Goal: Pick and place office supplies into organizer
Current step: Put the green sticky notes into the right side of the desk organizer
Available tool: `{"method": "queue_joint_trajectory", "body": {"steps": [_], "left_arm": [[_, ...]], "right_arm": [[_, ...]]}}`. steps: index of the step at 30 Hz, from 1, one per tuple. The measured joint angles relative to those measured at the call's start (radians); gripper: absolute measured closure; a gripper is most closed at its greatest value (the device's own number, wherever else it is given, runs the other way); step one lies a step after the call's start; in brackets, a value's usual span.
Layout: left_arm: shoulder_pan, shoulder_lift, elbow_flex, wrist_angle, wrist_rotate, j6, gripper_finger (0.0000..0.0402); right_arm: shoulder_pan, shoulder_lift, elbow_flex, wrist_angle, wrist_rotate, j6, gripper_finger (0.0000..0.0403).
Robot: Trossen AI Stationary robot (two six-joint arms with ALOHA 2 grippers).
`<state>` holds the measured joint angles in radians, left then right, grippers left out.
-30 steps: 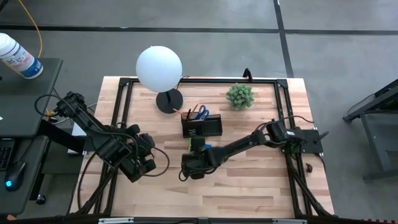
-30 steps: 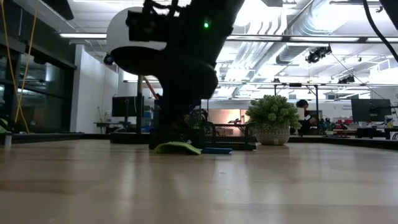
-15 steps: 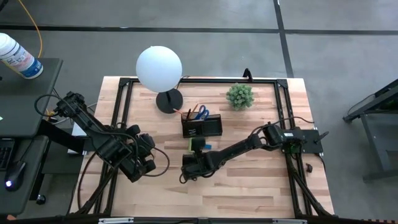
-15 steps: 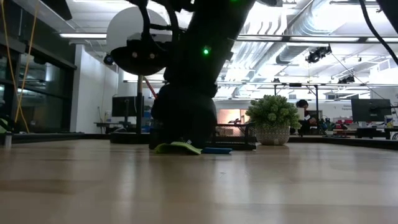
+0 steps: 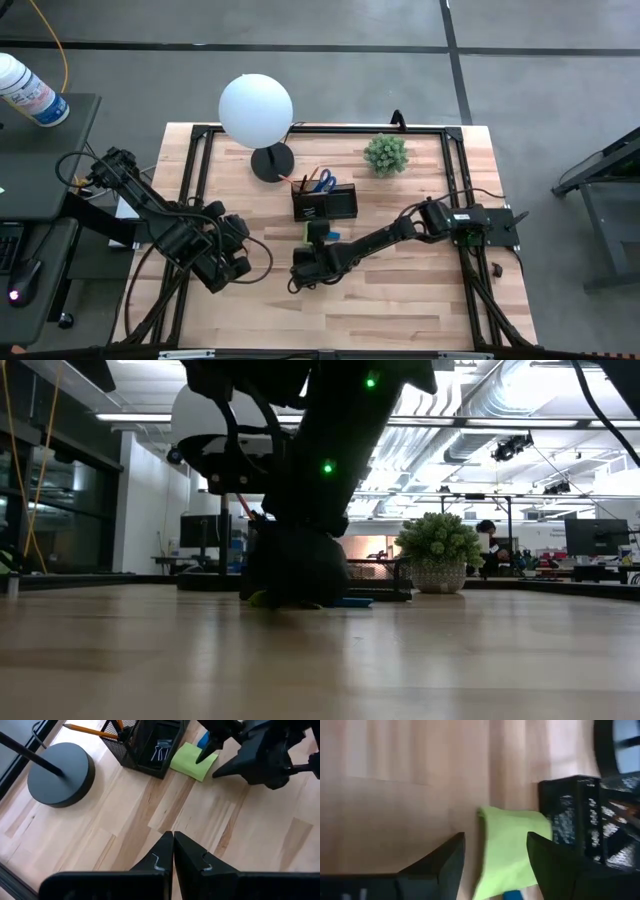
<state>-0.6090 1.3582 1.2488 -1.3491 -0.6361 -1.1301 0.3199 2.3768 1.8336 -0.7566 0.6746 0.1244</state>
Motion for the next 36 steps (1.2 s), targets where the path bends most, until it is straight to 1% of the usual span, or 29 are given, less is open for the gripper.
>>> {"method": "queue_joint_trajectory", "body": {"steps": [3,11,15,18,22,24,27,29,33,36], "left_arm": [[0.000,0.000,0.000,0.007,0.000,0.000,0.0399],[0.000,0.000,0.000,0.018,-0.002,0.000,0.0399],[0.000,0.000,0.000,0.018,-0.003,0.000,0.0399],[0.000,0.000,0.000,0.018,-0.003,0.000,0.0399],[0.000,0.000,0.000,0.018,-0.003,0.000,0.0399],[0.000,0.000,0.000,0.018,-0.003,0.000,0.0399],[0.000,0.000,0.000,0.018,-0.003,0.000,0.0399],[0.000,0.000,0.000,0.018,-0.003,0.000,0.0399],[0.000,0.000,0.000,0.018,-0.003,0.000,0.0399],[0.000,0.000,0.000,0.018,-0.003,0.000,0.0399]], "right_arm": [[-0.005,0.001,0.000,-0.003,0.027,0.006,0.0207],[-0.022,0.014,0.001,0.003,0.007,0.007,0.0231],[-0.029,0.014,0.002,0.003,-0.046,0.007,0.0251],[-0.031,0.014,0.002,0.002,-0.074,0.007,0.0291],[-0.032,0.014,0.002,0.001,-0.114,0.006,0.0372],[-0.032,0.014,0.002,0.001,-0.135,0.006,0.0394],[-0.032,0.014,0.002,0.001,-0.135,0.014,0.0391],[-0.031,0.015,0.006,-0.007,-0.132,0.012,0.0399],[-0.026,0.022,0.061,-0.083,-0.129,0.009,0.0400],[-0.024,0.024,0.135,-0.150,-0.115,0.017,0.0401]]}}
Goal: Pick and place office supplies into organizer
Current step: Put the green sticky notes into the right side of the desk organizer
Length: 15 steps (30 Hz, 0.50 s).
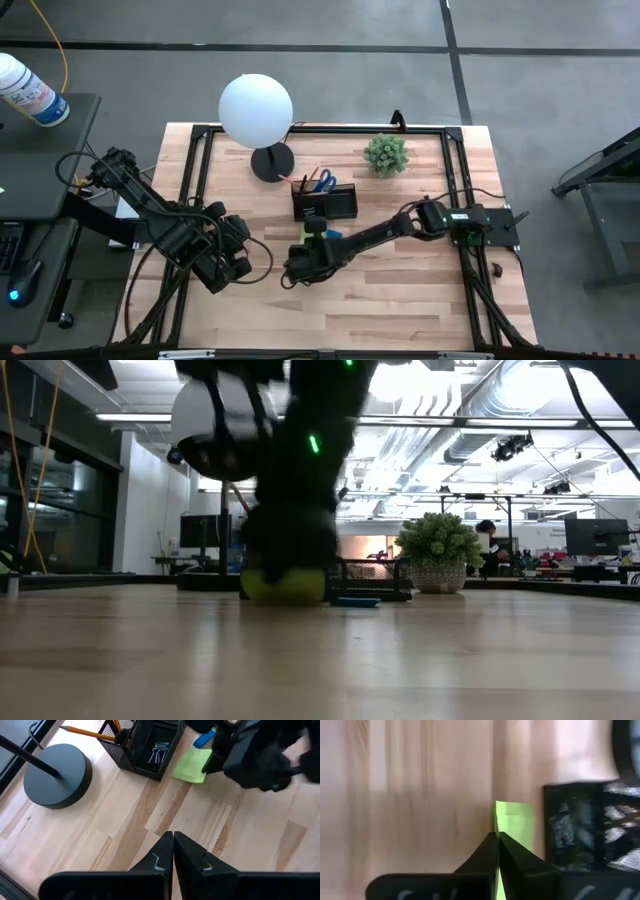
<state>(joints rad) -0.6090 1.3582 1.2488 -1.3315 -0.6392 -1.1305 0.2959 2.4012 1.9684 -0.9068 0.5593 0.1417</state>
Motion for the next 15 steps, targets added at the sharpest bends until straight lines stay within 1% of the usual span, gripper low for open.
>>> {"method": "queue_joint_trajectory", "body": {"steps": [6,12,13,15], "left_arm": [[0.000,0.000,0.000,-0.010,0.003,0.005,0.0399],[-0.001,0.000,0.000,-0.056,0.021,0.002,0.0399],[-0.001,0.000,0.000,-0.064,0.022,0.001,0.0399],[-0.001,0.000,0.000,-0.072,0.021,0.000,0.0399]], "right_arm": [[0.001,-0.002,0.190,-0.201,0.001,0.071,0.0402],[0.001,-0.003,0.381,-0.435,-0.018,0.120,0.0402],[0.001,-0.009,0.389,-0.459,-0.021,0.124,0.0402],[0.000,-0.057,0.346,-0.475,-0.060,0.128,0.0402]]}}
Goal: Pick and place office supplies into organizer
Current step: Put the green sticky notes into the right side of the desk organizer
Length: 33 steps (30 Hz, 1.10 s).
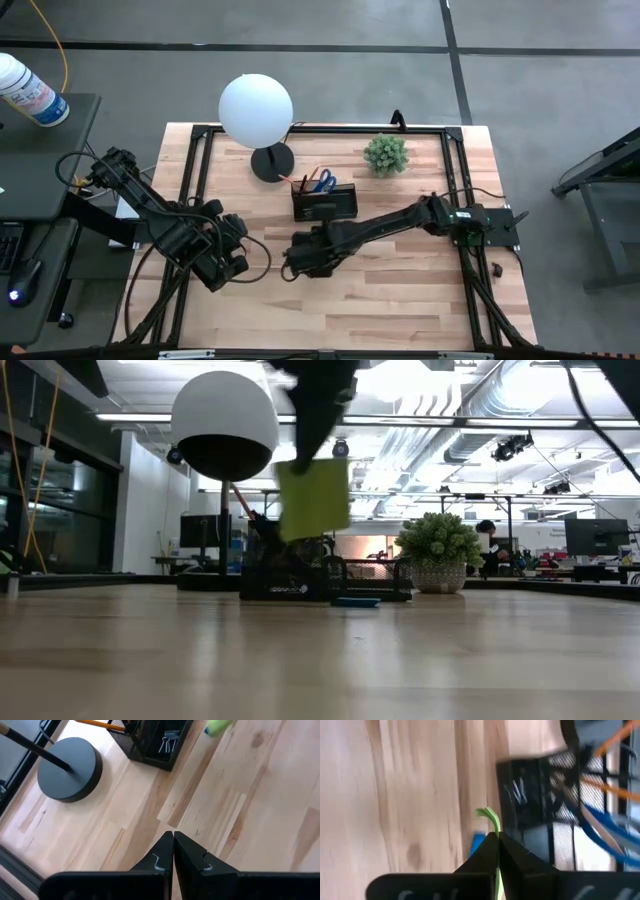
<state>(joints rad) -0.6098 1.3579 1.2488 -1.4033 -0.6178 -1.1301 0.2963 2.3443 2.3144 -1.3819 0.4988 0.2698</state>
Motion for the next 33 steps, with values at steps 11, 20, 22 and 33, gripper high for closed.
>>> {"method": "queue_joint_trajectory", "body": {"steps": [11,20,22,33], "left_arm": [[0.000,0.000,0.000,-0.012,0.000,0.000,0.0399],[-0.007,0.000,0.000,-0.013,0.024,-0.003,0.0399],[-0.021,0.000,0.000,-0.013,0.027,-0.005,0.0399],[-0.107,0.000,0.000,-0.101,0.023,-0.126,0.0399]], "right_arm": [[-0.073,-0.129,-0.028,-0.121,-0.116,0.020,0.0403],[-0.201,-0.151,-0.029,-0.146,-0.255,-0.021,0.0403],[-0.222,-0.153,-0.029,-0.146,-0.291,-0.038,0.0403],[-0.287,-0.215,-0.029,-0.157,-0.343,-0.069,0.0403]]}}
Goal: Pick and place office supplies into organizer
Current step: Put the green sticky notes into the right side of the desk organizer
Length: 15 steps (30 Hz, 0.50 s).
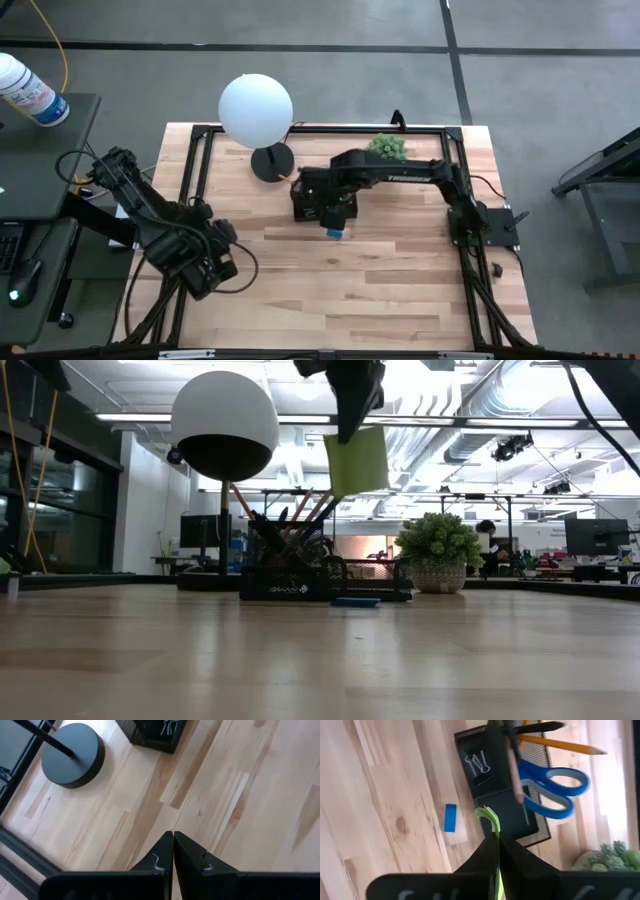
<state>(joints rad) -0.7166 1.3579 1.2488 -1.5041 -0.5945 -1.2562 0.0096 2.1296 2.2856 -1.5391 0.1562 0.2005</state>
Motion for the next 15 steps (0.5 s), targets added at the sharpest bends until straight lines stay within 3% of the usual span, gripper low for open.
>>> {"method": "queue_joint_trajectory", "body": {"steps": [9,15], "left_arm": [[-0.006,0.000,0.000,-0.011,0.001,-0.016,0.0399],[-0.006,0.000,0.000,-0.018,0.003,-0.024,0.0399]], "right_arm": [[-0.023,-0.063,-0.025,-0.004,0.016,0.028,0.0403],[-0.013,-0.205,-0.309,0.142,0.010,0.100,0.0403]]}}
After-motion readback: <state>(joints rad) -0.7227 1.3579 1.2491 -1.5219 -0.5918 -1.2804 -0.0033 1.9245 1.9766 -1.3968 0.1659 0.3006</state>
